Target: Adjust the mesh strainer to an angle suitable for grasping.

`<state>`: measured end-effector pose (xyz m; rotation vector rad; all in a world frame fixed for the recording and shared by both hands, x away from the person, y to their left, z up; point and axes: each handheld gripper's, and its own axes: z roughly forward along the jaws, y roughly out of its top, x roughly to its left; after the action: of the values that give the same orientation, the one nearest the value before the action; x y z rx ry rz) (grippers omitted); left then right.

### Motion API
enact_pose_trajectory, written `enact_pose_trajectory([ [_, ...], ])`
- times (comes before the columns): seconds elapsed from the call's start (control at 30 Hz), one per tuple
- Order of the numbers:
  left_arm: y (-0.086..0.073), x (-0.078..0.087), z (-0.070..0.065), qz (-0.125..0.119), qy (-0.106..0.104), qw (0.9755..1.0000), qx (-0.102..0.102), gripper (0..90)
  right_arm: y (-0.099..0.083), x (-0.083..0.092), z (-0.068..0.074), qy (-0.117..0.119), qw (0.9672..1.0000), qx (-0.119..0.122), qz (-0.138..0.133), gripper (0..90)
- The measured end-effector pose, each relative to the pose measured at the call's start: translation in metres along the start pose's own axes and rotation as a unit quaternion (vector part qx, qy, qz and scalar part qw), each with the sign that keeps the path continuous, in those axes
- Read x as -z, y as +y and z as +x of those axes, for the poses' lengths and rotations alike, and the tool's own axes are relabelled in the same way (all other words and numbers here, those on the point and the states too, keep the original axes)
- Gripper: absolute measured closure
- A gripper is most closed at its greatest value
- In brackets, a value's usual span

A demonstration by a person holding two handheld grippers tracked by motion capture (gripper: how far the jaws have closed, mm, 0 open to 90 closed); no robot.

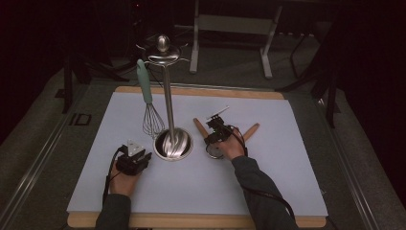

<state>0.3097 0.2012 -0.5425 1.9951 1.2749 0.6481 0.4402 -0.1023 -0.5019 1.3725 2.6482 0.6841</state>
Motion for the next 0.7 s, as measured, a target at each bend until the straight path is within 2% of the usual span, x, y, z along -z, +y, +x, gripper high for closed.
enact_pose_trajectory([
  [0.27,0.0,0.0,0.0,0.001,0.001,1.0,-0.002,68.0,-0.023,0.015,0.006,0.01,0.9997,0.021,0.0,67.0],
  [0.4,0.0,0.0,0.0,0.001,0.002,1.0,-0.002,67.9,-0.024,0.018,0.01,0.021,0.9989,0.041,0.007,59.3],
  [0.47,0.0,0.0,0.0,0.001,0.002,1.0,-0.003,67.9,-0.021,0.018,0.009,0.028,0.9987,0.041,0.0,57.3],
  [0.6,0.0,0.0,0.0,0.001,0.002,1.0,-0.002,67.8,-0.014,0.015,0.004,0.053,0.9983,0.024,-0.003,55.5],
  [0.7,0.0,0.0,0.0,0.001,0.001,1.0,-0.002,67.8,-0.01,0.013,0.001,0.062,0.9979,0.016,-0.001,56.4],
])
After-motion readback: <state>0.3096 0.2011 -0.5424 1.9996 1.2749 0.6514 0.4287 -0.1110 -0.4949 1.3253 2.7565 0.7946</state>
